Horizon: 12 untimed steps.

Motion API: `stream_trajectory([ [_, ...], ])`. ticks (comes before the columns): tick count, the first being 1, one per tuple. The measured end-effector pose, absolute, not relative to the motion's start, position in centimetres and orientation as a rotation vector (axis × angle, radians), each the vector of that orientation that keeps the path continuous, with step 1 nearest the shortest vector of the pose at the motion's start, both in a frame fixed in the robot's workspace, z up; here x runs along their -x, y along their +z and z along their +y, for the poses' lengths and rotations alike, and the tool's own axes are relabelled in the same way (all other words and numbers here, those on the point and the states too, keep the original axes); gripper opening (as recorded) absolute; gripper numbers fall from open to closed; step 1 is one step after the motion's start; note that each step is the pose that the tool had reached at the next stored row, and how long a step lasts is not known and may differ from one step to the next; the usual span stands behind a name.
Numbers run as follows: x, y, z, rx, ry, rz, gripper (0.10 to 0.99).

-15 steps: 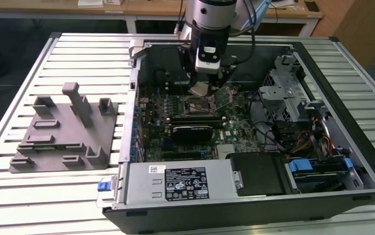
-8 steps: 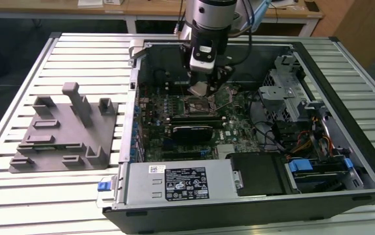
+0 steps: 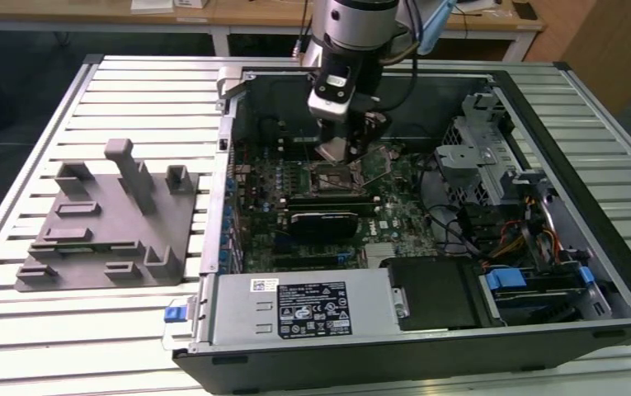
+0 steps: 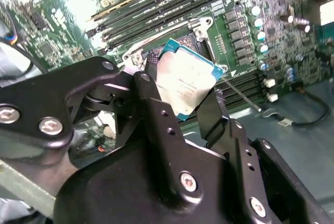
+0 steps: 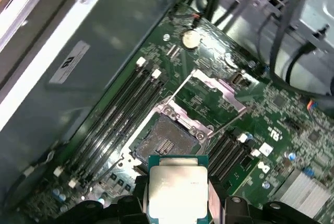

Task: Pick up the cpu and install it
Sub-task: 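Place the cpu into insertion slot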

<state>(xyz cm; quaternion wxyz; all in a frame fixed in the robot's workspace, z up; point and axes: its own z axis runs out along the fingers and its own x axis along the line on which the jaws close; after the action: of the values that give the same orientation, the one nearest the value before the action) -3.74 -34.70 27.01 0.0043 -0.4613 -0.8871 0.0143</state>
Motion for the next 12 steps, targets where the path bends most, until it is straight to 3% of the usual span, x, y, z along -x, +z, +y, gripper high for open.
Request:
stream_trajectory([
  [12, 3.74, 26.99, -34.70, 1.736, 0.043, -2.604, 0.541],
])
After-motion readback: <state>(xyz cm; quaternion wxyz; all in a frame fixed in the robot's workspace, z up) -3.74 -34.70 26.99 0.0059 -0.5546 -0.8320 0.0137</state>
